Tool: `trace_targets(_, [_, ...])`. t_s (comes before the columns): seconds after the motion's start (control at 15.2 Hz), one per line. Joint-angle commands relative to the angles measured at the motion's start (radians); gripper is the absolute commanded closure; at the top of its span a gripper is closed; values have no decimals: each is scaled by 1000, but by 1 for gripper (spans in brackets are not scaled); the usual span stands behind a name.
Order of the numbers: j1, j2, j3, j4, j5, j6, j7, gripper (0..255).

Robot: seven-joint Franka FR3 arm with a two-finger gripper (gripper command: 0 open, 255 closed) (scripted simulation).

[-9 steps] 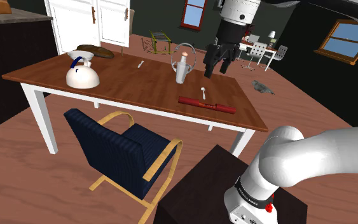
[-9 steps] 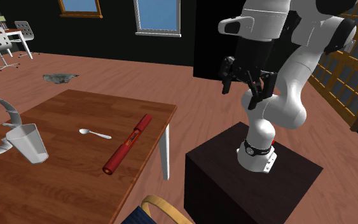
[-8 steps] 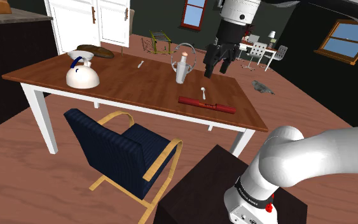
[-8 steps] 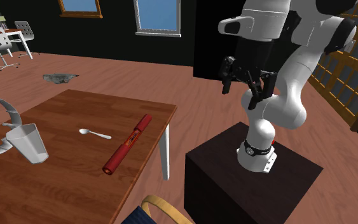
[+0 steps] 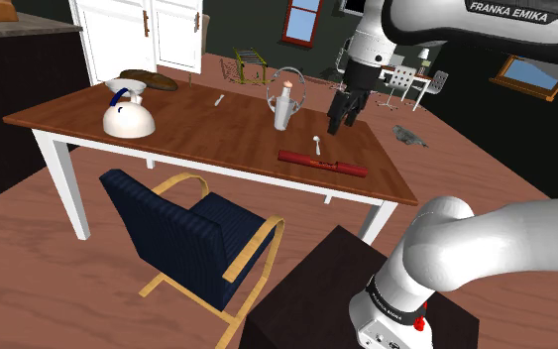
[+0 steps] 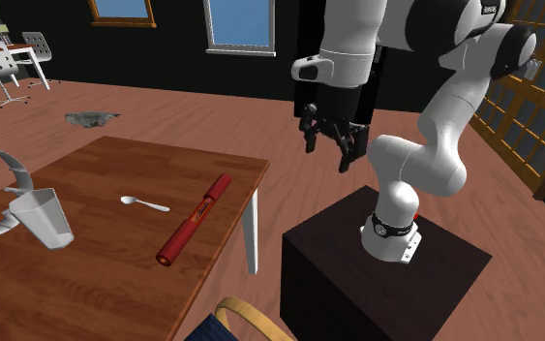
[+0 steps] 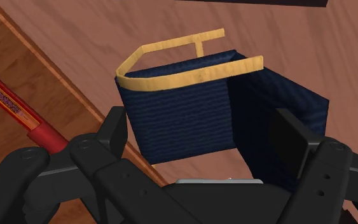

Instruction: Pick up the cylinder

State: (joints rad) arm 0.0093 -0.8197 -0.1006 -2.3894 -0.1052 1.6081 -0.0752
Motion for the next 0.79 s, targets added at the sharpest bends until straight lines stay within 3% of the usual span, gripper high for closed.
trace_targets(0.0, [-5,26,-55,-16,-33,43,-72,0])
trace_targets(0.73, [-6,245,-333,-29,-145,280,-425,0])
